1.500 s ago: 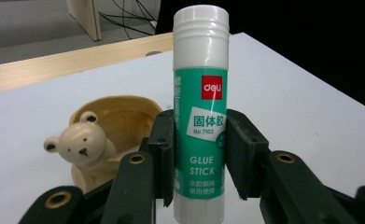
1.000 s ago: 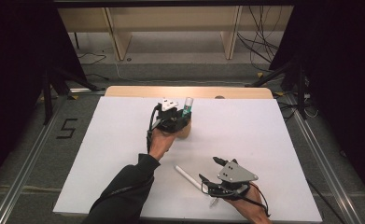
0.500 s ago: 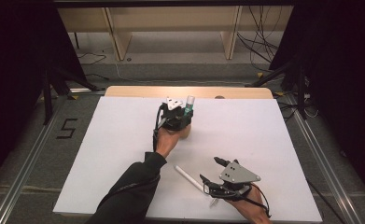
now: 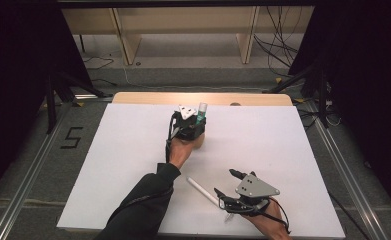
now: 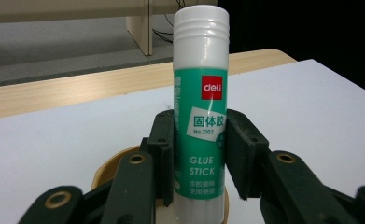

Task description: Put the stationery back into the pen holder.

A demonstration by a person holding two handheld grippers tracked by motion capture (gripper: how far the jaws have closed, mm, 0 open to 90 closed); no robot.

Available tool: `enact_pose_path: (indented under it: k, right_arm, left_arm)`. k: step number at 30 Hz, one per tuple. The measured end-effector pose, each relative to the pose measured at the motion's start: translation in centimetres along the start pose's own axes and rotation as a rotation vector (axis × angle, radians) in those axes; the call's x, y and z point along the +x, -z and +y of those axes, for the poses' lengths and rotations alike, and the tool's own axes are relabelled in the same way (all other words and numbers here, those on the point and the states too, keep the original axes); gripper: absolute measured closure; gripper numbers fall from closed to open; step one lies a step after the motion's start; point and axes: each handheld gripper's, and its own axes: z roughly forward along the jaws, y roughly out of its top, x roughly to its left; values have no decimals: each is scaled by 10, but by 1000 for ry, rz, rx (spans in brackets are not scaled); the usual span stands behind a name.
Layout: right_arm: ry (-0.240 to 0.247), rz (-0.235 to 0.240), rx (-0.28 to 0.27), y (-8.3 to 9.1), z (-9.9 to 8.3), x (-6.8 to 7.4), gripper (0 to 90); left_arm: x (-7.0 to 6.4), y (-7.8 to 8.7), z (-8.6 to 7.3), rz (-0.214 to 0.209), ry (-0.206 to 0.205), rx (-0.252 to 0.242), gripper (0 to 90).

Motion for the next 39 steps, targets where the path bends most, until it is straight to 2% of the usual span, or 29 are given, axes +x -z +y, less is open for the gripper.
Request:
enact_pose_path:
  k: [39]
  right_arm:
    - [2,9,0,1,-1,0,292]
  left_arm:
    - [-5,-9,-16,57,-10,-2,650]
